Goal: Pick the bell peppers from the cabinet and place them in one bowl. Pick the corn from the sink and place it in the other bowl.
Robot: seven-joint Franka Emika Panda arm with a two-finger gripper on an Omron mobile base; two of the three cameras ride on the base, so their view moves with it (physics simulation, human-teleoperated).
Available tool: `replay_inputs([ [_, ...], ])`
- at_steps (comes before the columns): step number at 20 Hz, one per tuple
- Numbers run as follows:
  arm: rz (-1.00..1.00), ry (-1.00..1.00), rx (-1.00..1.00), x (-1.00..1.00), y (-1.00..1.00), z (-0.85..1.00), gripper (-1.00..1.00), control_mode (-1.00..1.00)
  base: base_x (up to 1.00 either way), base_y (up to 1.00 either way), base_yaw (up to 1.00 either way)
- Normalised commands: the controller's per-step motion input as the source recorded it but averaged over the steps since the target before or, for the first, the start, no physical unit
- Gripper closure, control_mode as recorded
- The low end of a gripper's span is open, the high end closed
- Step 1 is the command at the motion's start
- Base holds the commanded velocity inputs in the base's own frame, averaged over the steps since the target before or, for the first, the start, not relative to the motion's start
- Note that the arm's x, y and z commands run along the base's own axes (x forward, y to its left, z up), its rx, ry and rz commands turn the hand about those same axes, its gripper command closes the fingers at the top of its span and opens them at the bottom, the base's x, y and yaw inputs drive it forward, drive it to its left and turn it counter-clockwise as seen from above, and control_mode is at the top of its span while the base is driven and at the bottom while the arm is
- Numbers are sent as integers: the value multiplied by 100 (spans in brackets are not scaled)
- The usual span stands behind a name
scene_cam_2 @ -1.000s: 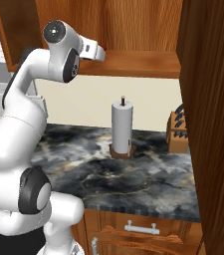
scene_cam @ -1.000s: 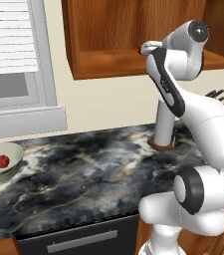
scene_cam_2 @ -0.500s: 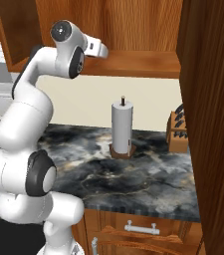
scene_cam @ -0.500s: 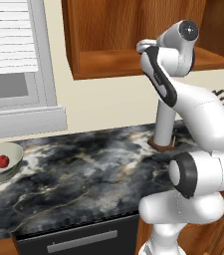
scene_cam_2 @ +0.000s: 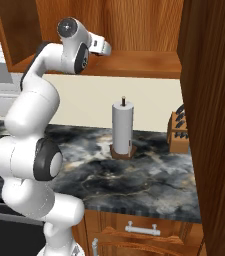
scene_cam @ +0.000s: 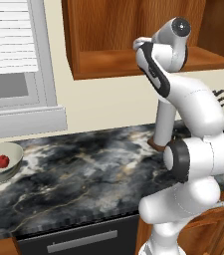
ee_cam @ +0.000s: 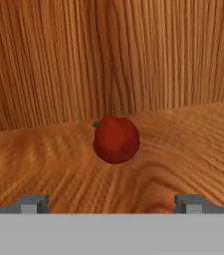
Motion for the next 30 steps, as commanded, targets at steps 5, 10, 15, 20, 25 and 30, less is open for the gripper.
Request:
replay_inputs([
  [5, 0, 0, 0, 28, 0, -2, -100, -100, 0, 0, 0],
  [10, 0, 0, 0, 26, 0, -8, -100, -100, 0, 0, 0],
  [15, 0, 0, 0, 31, 0, -3, -100, -100, 0, 0, 0],
  [20, 0, 0, 0, 27, 0, 0, -100, -100, 0, 0, 0],
  [25, 0, 0, 0, 5, -2, 0, -100, -100, 0, 0, 0],
  [30, 0, 2, 0, 5, -6, 0, -100, -100, 0, 0, 0],
])
